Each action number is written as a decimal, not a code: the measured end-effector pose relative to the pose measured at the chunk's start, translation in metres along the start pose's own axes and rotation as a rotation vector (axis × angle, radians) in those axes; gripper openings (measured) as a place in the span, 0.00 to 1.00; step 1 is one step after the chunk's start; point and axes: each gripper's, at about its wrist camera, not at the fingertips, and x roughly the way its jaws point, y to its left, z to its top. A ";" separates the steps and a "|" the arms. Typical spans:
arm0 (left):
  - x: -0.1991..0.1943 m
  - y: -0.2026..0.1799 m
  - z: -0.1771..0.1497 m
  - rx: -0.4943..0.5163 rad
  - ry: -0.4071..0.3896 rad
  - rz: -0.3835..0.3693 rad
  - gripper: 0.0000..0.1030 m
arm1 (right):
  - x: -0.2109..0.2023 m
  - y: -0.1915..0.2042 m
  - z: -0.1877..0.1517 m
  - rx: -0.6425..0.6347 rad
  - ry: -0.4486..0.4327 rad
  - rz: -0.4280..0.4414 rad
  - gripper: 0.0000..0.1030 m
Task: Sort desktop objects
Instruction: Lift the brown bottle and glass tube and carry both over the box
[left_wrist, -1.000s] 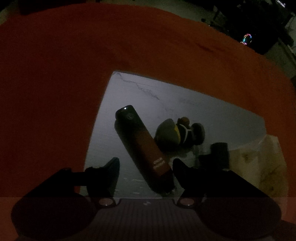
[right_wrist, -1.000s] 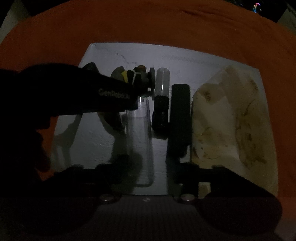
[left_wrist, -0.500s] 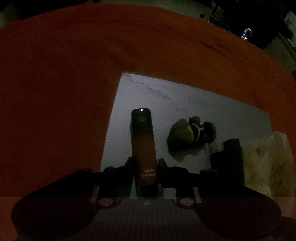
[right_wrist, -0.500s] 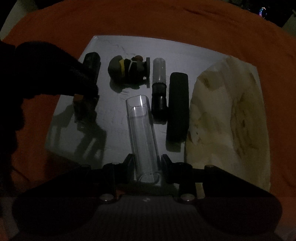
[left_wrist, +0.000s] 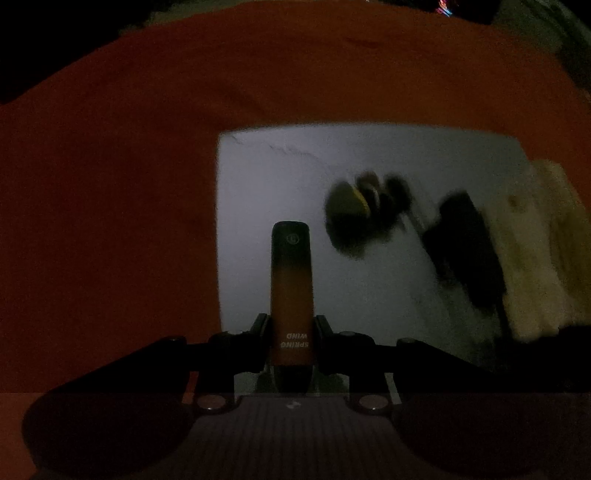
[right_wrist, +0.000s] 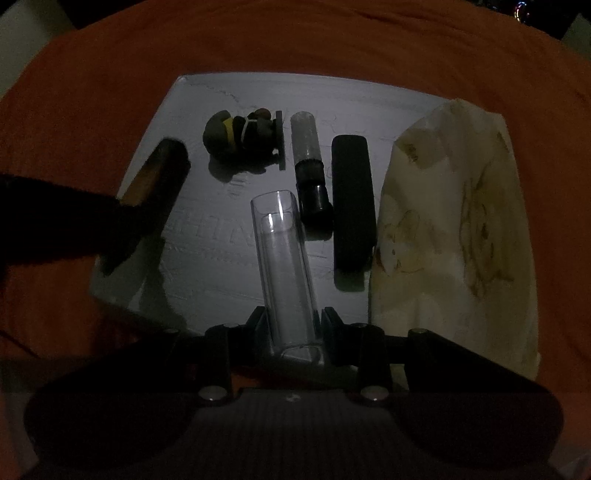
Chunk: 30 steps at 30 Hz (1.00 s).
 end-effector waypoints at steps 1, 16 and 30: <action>0.000 -0.001 -0.003 0.009 0.001 0.002 0.21 | 0.001 0.000 0.000 -0.001 0.001 0.000 0.34; 0.002 -0.012 -0.006 0.033 -0.025 0.039 0.31 | 0.003 0.016 0.014 -0.004 -0.038 -0.042 0.34; 0.006 -0.013 -0.003 0.017 -0.044 0.037 0.33 | 0.013 0.013 0.029 0.000 -0.062 -0.039 0.44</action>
